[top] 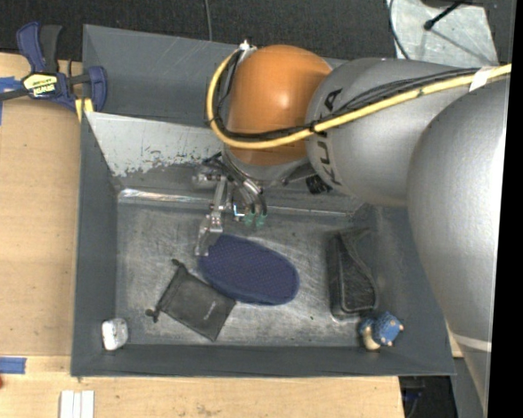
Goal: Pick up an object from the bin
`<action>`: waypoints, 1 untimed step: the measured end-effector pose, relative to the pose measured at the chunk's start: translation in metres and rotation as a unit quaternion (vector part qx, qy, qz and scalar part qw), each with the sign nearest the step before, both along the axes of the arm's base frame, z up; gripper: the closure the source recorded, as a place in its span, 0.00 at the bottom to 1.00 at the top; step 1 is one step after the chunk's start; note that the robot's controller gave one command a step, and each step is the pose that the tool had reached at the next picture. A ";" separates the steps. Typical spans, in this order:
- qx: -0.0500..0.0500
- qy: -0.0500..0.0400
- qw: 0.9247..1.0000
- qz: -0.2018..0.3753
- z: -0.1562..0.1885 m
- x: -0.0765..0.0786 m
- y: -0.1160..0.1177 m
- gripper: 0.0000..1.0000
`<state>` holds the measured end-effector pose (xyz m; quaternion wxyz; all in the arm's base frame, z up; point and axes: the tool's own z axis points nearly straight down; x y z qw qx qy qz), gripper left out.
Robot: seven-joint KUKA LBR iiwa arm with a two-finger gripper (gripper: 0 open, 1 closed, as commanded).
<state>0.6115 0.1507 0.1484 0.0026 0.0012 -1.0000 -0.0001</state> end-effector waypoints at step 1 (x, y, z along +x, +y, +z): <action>0.003 -0.009 0.997 0.072 -0.076 -0.048 -0.042 0.00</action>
Offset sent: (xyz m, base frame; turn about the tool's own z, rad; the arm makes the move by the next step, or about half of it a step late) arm -0.0509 -0.0431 -0.0784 -0.1467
